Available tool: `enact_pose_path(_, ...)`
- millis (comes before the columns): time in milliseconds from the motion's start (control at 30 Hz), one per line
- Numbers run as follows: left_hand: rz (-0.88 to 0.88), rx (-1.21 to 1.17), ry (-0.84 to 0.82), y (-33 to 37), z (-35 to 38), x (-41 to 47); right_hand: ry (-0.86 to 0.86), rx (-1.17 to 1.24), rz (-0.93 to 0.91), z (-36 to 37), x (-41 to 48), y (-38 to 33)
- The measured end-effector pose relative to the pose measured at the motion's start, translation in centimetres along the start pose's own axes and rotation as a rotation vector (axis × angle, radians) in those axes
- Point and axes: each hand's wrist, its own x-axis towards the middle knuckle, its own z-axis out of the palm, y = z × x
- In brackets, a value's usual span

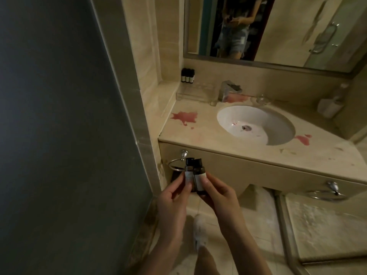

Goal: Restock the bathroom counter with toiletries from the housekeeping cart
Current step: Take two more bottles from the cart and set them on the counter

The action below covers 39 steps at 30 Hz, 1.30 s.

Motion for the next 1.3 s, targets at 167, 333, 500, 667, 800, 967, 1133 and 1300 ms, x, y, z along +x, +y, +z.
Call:
enact_pose_path(167, 0.037, 0.032, 0.025, 0.7, 4.4, 8.9, 0.077, 0.14, 0.022, 0.6, 9.2, -1.2)
enact_pose_path(333, 0.108, 0.079, 0.051, 2.8, 10.1, 18.9, 0.071, 0.147, -0.042, -0.1, 19.5, -4.8)
enact_pose_path(500, 0.153, 0.12, 0.014, 5.6, 15.7, 27.6, 0.026, 0.128, -0.073, -0.4, 29.4, -8.8)
enact_pose_path(667, 0.161, 0.094, 0.001, 6.8, 19.0, 33.3, 0.011, 0.121, -0.037, -0.8, 36.7, -10.2)
enact_pose_path(800, 0.077, 0.039, 0.002, 6.8, 20.0, 37.0, -0.037, 0.119, 0.034, -0.1, 40.8, -10.9)
enact_pose_path(967, 0.008, 0.011, 0.015, 7.0, 20.2, 41.6, -0.025, 0.189, 0.103, 0.5, 45.2, -11.9)
enact_pose_path(1133, -0.008, -0.01, 0.01, 7.8, 20.3, 45.8, -0.063, 0.227, 0.086, 0.8, 49.4, -12.9)
enact_pose_path(1300, -0.018, -0.007, -0.004, 8.0, 21.1, 50.4, 0.001, 0.195, 0.075, 0.8, 54.0, -12.2)
